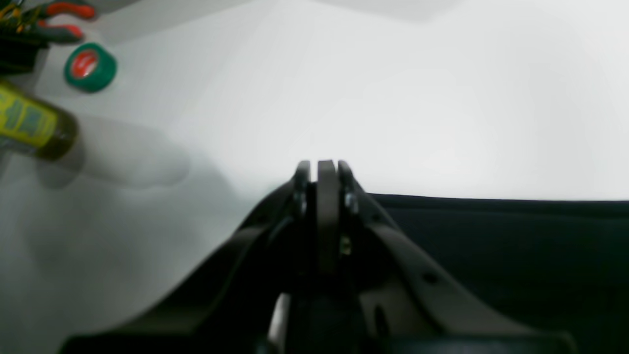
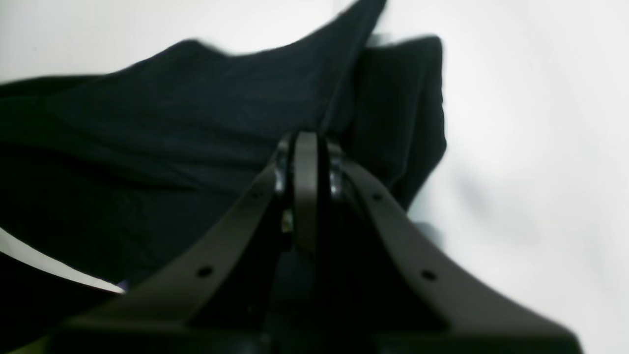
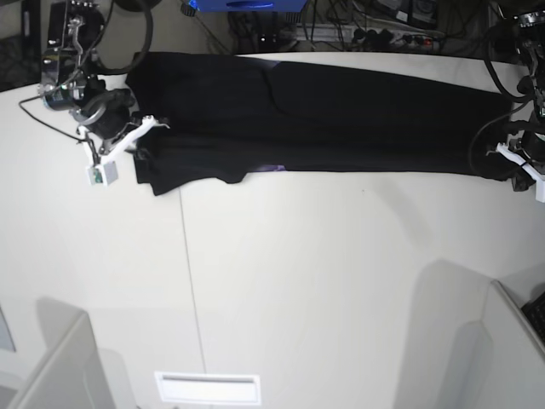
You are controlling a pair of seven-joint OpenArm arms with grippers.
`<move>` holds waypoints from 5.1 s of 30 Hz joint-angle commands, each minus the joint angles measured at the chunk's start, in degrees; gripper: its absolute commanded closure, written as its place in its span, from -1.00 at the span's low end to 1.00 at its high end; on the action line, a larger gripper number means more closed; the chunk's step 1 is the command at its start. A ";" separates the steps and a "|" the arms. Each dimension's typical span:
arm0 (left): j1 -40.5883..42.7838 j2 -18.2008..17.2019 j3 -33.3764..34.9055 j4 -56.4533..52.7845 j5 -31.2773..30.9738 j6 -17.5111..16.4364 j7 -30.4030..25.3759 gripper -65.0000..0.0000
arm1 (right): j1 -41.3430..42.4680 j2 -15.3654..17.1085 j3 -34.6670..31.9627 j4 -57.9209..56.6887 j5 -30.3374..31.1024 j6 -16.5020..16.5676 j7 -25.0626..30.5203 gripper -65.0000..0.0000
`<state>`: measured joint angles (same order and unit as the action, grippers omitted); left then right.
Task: Fold the T-shirt properly
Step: 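Lift the hem corners and fold them toward the collar edge, then release the folded strip and regrasp its two ends with both grippers, then pull the strip ends with both grippers to straighten the strip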
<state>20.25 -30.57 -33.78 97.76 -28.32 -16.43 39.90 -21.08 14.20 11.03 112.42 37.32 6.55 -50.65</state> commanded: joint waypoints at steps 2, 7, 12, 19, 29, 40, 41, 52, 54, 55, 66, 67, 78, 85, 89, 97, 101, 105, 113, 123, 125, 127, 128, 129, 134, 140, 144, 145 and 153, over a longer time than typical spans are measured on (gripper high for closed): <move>0.89 -1.30 -0.73 0.93 0.32 0.47 -1.26 1.00 | -1.20 0.62 1.15 1.91 0.17 0.35 1.20 1.00; 2.65 -1.21 -0.73 1.45 0.49 0.47 -1.26 1.00 | -4.02 1.06 1.41 2.26 6.77 0.35 1.20 1.00; 3.53 -1.21 -0.73 1.37 0.67 0.47 -1.26 1.00 | -6.48 1.06 1.50 2.44 11.07 0.35 1.20 1.00; 5.20 -1.21 -0.73 1.19 0.76 0.47 -1.26 1.00 | -9.38 1.06 1.50 2.44 11.43 0.27 1.20 1.00; 7.13 0.11 -0.20 0.75 0.84 0.47 -1.26 1.00 | -9.73 1.06 1.50 0.59 10.90 0.27 1.47 1.00; 7.49 0.90 -0.20 0.75 0.84 0.47 -1.26 1.00 | -9.73 1.14 1.50 -0.47 10.90 0.18 1.64 1.00; 7.84 0.90 -0.29 0.75 0.84 0.47 -1.26 1.00 | -9.73 1.14 1.50 -0.47 10.90 0.18 1.64 1.00; 8.98 0.90 -0.73 0.93 0.84 0.47 -1.26 1.00 | -9.64 1.94 1.59 -0.47 10.90 0.18 1.64 0.76; 8.98 1.25 -0.73 0.93 0.84 0.47 -1.26 0.83 | -9.73 1.94 1.59 -0.38 10.90 0.18 1.73 0.39; 8.98 1.69 -0.73 1.01 0.84 0.47 -1.26 0.69 | -9.82 1.94 1.59 -0.38 10.90 0.18 1.73 0.25; 8.89 3.53 -0.81 6.46 0.32 0.47 -1.35 -0.48 | -9.91 1.50 6.42 2.88 11.43 0.35 1.29 0.23; 8.54 4.50 -0.81 7.61 0.32 0.47 -1.35 -0.42 | -9.64 1.41 6.42 2.96 11.43 0.44 1.29 0.33; 5.99 10.22 -2.22 8.40 0.76 0.47 -1.35 1.00 | -7.01 1.32 -3.77 1.91 11.07 5.63 1.29 1.00; 5.90 11.09 -2.75 0.49 0.76 0.47 -1.61 1.00 | -5.60 1.67 -5.36 -2.31 10.90 5.54 1.29 1.00; 5.90 11.27 -2.40 -3.47 0.84 0.47 -1.70 1.00 | -5.69 1.94 -4.74 -2.93 9.58 5.54 1.47 1.00; 4.94 11.27 -2.13 -8.13 0.84 0.47 -1.70 1.00 | -2.52 -1.76 -4.65 -11.37 -6.16 5.81 1.73 1.00; 3.00 11.18 0.59 -13.49 0.84 0.47 -1.70 1.00 | 0.20 -1.84 -4.65 -15.41 -8.18 5.81 1.73 1.00; 0.45 11.18 1.74 -16.13 0.84 0.47 -1.70 1.00 | 2.84 -1.49 -4.57 -18.58 -8.27 5.81 1.73 1.00; -6.49 11.27 1.82 -16.04 0.84 0.73 -1.26 1.00 | 14.09 -0.79 -4.65 -27.10 -8.44 5.63 1.64 1.00; -10.54 11.36 -5.30 -4.17 0.32 0.73 11.13 1.00 | 17.61 0.18 -4.83 -18.22 -8.18 5.98 1.20 1.00; -10.71 11.45 -7.67 0.13 0.23 0.56 14.03 1.00 | 16.47 -0.09 -4.92 -13.48 -8.09 5.98 1.20 1.00; -10.71 11.45 -10.31 3.12 0.23 0.47 16.14 1.00 | 15.23 -0.17 -5.00 -9.70 -8.09 5.98 1.20 1.00; -10.62 11.53 -11.63 4.00 0.23 0.47 16.85 1.00 | 14.62 -0.26 -5.00 -7.94 -8.09 5.98 1.20 1.00; -10.54 11.53 -12.95 4.44 0.23 0.38 17.02 1.00 | 13.83 -0.26 -5.00 -5.92 -8.09 5.98 1.20 1.00; -10.45 11.36 -18.92 1.72 0.23 -7.09 17.02 1.00 | 9.96 -0.35 -5.00 -1.61 -8.00 5.98 1.20 1.00; -10.80 11.36 -23.67 -4.52 0.23 -14.21 17.02 0.34 | 6.88 -2.11 -5.00 -1.70 -8.00 5.98 1.47 1.00; -11.24 11.45 -23.76 -7.51 0.23 -16.59 16.50 -0.66 | 6.88 -2.37 -5.09 -1.70 -8.00 5.98 1.29 1.00; -11.24 11.53 -23.67 -8.13 0.23 -16.94 15.62 -0.84 | 6.88 -2.37 -5.09 -1.70 -8.00 5.98 1.29 1.00; -11.59 13.03 -16.99 -13.93 0.23 -17.55 9.90 -0.99 | 6.44 -3.08 -5.18 -1.78 -8.00 5.98 1.20 1.00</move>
<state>8.95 -16.25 -50.30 82.98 -27.49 -33.52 50.78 -15.14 10.74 5.74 109.75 28.80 12.47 -50.63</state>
